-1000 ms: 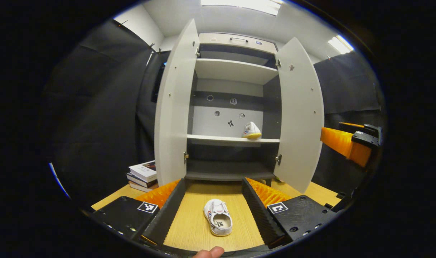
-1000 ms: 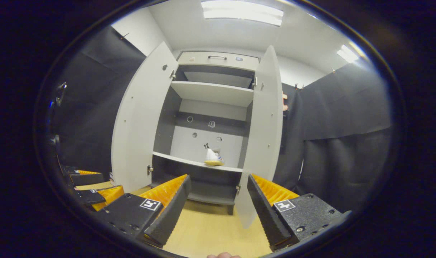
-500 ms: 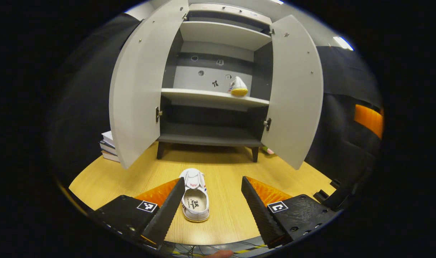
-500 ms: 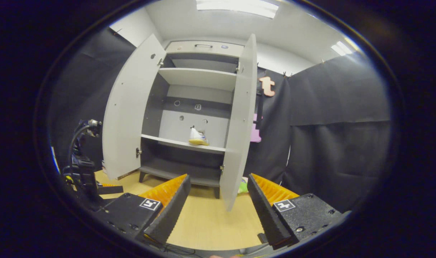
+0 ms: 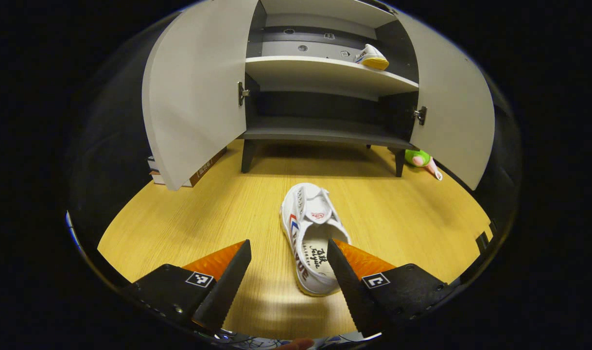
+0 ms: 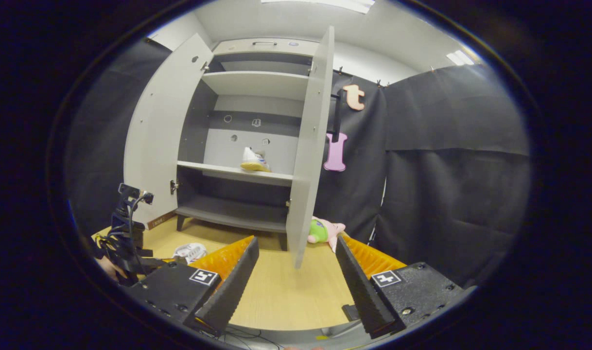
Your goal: Grab one shoe with the right hand and put it into the shoe cabinet, grab the other shoe with the left hand and put it into the shoe cabinet; then close the right door with the right hand and the left door with the left hand.
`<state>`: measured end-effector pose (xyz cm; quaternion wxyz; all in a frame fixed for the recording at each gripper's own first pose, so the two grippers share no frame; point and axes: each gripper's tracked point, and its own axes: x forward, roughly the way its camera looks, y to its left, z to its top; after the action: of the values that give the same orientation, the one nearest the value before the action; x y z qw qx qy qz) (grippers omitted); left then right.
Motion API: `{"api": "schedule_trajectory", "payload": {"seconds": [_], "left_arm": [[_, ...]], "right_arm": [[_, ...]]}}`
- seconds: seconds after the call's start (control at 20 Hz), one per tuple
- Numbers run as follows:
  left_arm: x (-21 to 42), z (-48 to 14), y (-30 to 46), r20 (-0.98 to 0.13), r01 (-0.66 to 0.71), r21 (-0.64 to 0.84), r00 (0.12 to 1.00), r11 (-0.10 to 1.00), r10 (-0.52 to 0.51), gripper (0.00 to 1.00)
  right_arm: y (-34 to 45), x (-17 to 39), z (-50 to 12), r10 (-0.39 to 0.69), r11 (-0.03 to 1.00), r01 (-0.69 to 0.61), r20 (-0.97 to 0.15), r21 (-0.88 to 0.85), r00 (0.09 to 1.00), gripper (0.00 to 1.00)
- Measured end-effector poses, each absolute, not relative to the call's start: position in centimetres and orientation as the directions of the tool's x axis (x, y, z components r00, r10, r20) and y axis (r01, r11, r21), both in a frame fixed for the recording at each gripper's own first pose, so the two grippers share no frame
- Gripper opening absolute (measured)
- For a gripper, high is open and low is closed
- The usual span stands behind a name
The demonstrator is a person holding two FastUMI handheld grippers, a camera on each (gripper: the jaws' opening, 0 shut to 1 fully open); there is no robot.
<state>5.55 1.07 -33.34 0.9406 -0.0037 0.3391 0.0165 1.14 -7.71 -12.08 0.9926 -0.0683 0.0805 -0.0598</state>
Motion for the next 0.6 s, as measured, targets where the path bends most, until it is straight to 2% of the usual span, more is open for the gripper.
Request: {"api": "schedule_trajectory", "payload": {"seconds": [0.55, 0.6], "left_arm": [[10.6, -37.1, 0.7, -0.667, -0.009, 0.002, 0.745, 1.0, 0.008, 0.94], [11.2, -37.3, 0.8, -0.67, -0.011, -0.006, 0.742, 1.0, 0.004, 0.8]], "right_arm": [[-8.4, 5.3, -13.8, -0.148, 0.979, 0.113, -0.209, -0.17, 0.967, 1.0], [-8.3, 5.5, -13.9, -0.15, 0.978, 0.114, -0.212, -0.173, 0.966, 1.0]]}}
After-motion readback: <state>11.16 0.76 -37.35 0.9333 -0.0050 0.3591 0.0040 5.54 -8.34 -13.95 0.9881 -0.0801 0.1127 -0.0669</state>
